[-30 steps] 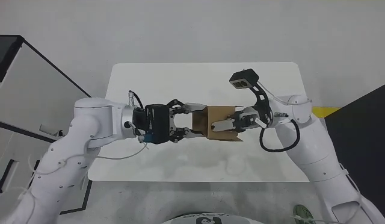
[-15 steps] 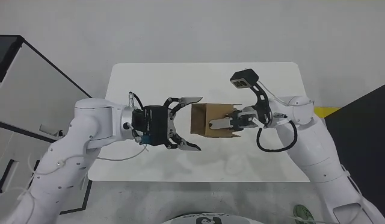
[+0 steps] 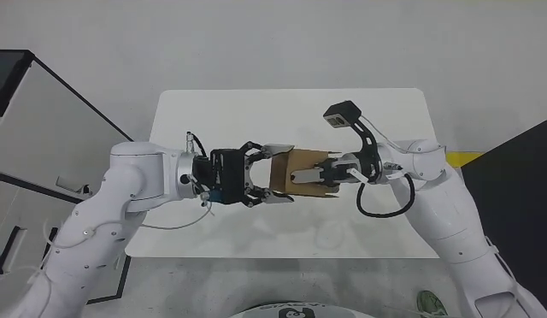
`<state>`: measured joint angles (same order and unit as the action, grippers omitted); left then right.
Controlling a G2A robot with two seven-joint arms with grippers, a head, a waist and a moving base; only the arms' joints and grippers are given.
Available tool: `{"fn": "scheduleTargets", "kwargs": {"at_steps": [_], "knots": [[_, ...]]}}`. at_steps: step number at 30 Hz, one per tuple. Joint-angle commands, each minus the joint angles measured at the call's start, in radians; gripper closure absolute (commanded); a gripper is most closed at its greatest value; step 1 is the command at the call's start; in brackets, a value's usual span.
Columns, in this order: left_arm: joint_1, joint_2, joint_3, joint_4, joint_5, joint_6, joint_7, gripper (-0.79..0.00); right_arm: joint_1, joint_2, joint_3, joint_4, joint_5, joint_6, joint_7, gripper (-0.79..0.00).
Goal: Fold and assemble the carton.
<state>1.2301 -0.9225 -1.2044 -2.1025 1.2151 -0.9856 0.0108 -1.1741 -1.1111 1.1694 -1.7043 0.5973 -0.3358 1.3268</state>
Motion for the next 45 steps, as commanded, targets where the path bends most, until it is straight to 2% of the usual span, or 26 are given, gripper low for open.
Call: {"fn": "scheduleTargets", "kwargs": {"at_steps": [1, 6, 10, 12, 16, 21, 25, 30, 45], "knots": [[0.001, 0.000, 0.000, -0.001, -0.004, 0.001, -0.005, -0.437, 0.000, 0.001, 0.000, -0.001, -0.002, -0.001, 0.000, 0.000], [-0.001, 0.000, 0.000, 0.000, -0.013, -0.002, -0.012, -0.459, -0.001, 0.003, 0.000, -0.003, -0.005, -0.003, -0.001, 0.000], [-0.004, -0.001, 0.001, 0.001, -0.018, -0.006, -0.014, -0.570, -0.001, 0.004, -0.001, -0.002, -0.001, -0.005, 0.001, 0.000], [-0.006, -0.001, 0.002, 0.002, -0.019, -0.008, -0.015, -0.668, -0.001, 0.004, -0.002, -0.001, 0.001, -0.006, 0.005, 0.000], [-0.008, -0.001, 0.001, 0.004, -0.022, -0.010, -0.021, -0.733, 0.003, 0.005, -0.004, -0.001, 0.000, -0.011, 0.017, 0.000], [-0.008, -0.001, 0.000, 0.004, -0.025, -0.015, -0.033, -0.730, 0.012, 0.007, -0.011, -0.004, -0.002, -0.014, 0.035, 0.000], [-0.007, 0.000, 0.001, 0.002, -0.022, -0.023, -0.047, -0.656, 0.018, 0.007, -0.018, -0.003, -0.003, -0.013, 0.037, 0.000], [-0.004, 0.000, 0.000, 0.000, -0.029, -0.024, -0.056, -0.606, 0.021, 0.008, -0.023, -0.004, -0.013, -0.011, 0.031, 0.000], [0.010, 0.007, 0.000, -0.011, -0.048, -0.027, -0.084, -0.656, 0.040, 0.008, -0.046, 0.000, -0.026, -0.011, 0.030, 0.000]]}}
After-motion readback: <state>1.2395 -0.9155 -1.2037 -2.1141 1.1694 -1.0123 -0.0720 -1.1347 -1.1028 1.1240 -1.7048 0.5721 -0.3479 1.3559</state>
